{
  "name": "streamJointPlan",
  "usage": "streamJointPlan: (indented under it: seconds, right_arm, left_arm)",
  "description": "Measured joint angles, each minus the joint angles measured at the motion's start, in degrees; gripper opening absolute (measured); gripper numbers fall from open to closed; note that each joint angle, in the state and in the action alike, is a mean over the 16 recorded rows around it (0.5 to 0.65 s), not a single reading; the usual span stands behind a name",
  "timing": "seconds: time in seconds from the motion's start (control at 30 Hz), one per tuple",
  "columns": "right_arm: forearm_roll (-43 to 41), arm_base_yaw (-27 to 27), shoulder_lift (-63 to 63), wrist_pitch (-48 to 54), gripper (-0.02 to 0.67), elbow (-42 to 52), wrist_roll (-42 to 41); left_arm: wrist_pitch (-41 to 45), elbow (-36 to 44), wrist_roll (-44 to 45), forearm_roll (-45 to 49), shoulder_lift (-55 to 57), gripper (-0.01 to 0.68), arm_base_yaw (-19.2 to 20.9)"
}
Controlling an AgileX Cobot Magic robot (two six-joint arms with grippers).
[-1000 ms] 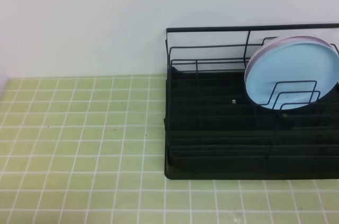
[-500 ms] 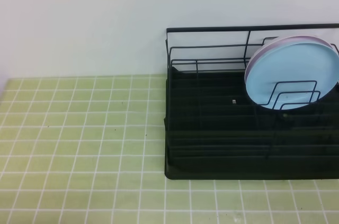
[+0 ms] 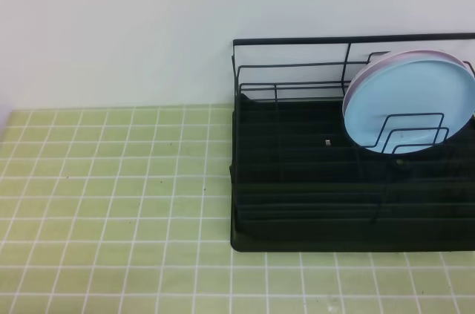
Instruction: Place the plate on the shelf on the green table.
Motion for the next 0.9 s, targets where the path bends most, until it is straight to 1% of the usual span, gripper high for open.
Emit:
streamJointPlan:
  seconds: [0.9]
  right_arm:
    - [0.00,0.00,0.00,0.00,0.001,0.00,0.00]
  left_arm:
    - [0.03,0.00,-0.38,-0.04,0.00,-0.001,0.00]
